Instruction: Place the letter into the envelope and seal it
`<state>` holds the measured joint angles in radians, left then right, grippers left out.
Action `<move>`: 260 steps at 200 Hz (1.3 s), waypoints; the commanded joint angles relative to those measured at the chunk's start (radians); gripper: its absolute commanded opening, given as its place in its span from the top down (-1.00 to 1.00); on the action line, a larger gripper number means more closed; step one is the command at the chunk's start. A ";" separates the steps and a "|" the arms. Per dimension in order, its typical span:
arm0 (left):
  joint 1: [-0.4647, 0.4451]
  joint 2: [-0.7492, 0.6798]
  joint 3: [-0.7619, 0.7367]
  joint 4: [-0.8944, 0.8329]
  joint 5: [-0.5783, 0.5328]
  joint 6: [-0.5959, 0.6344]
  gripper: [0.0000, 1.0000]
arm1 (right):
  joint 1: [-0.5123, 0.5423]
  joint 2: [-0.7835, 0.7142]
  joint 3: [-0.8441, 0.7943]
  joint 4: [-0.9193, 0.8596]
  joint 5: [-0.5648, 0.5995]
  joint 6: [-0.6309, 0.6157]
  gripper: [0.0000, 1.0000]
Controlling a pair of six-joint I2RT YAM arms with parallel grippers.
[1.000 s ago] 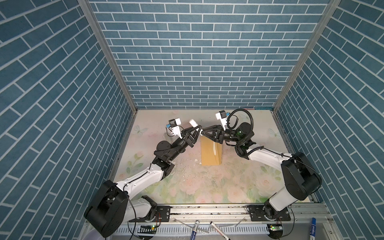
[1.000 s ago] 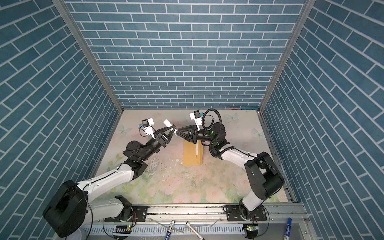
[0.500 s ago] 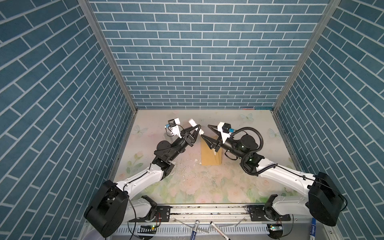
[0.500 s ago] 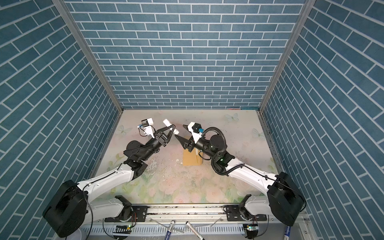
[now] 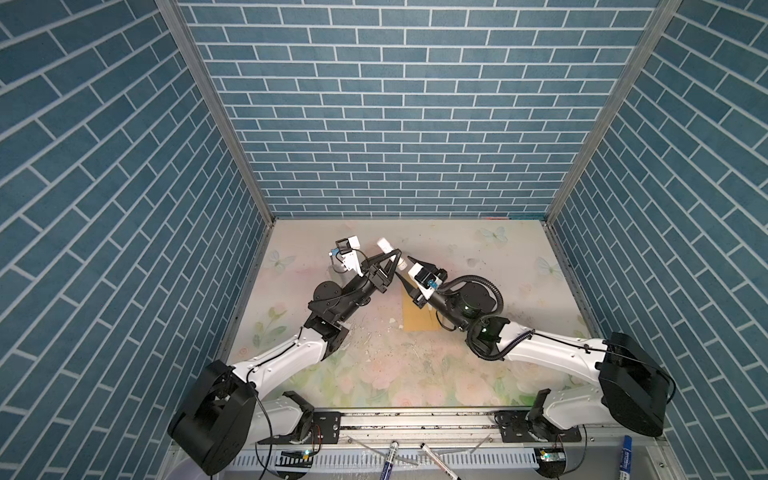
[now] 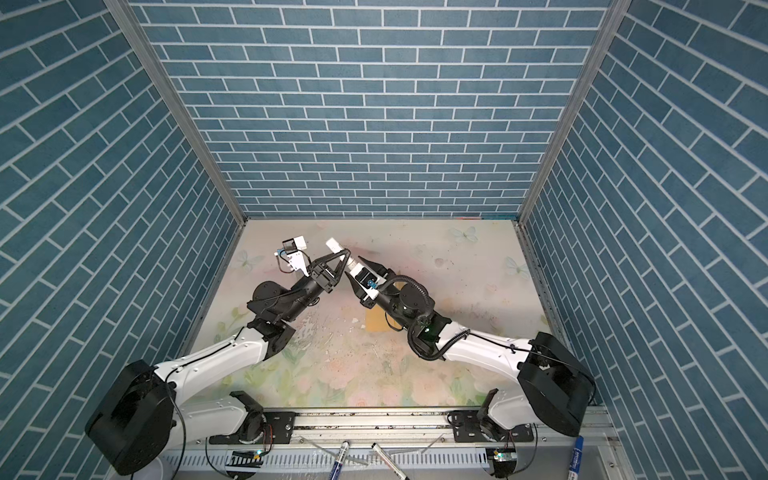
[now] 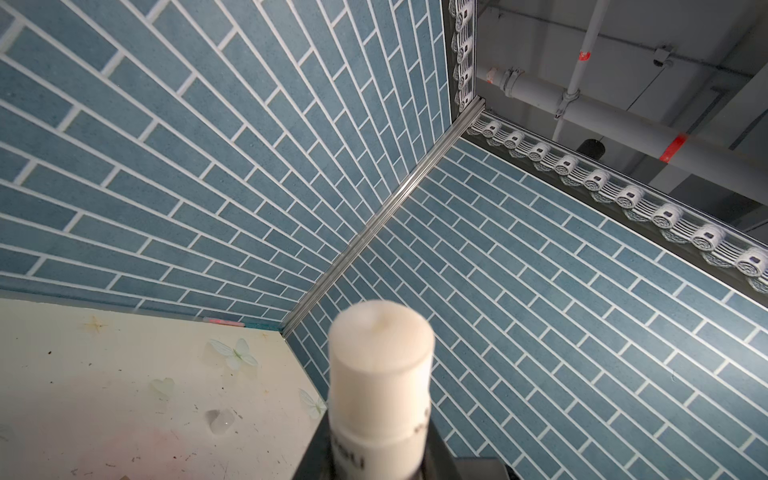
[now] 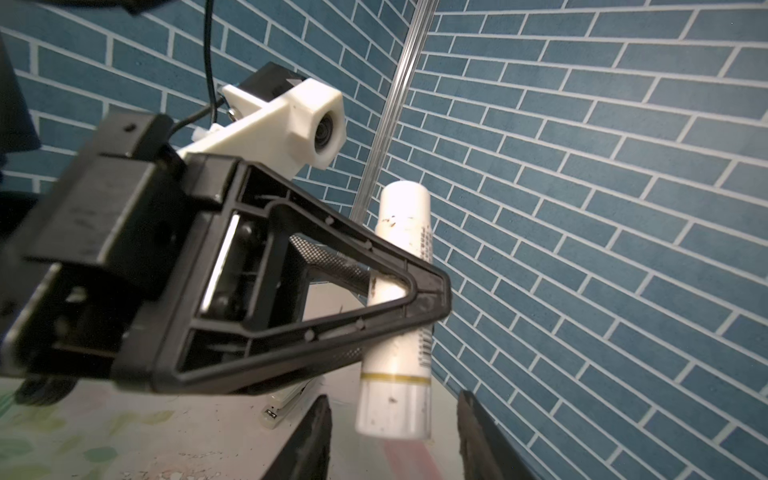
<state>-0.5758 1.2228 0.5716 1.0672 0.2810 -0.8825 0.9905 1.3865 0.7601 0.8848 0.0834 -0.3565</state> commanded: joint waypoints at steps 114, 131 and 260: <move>0.001 -0.010 -0.001 0.013 0.002 0.009 1.00 | 0.023 0.013 0.028 0.078 0.057 -0.043 0.72; 0.001 -0.009 -0.001 0.012 0.004 0.010 1.00 | 0.023 -0.001 0.027 0.082 0.053 -0.014 0.82; 0.001 -0.008 -0.003 0.048 0.111 0.131 1.00 | -0.411 0.084 0.167 0.219 -0.808 1.281 1.00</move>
<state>-0.5850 1.2232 0.5743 1.0790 0.3382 -0.8104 0.6899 1.4063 0.8257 0.8394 -0.6601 0.4911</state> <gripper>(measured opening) 0.278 0.232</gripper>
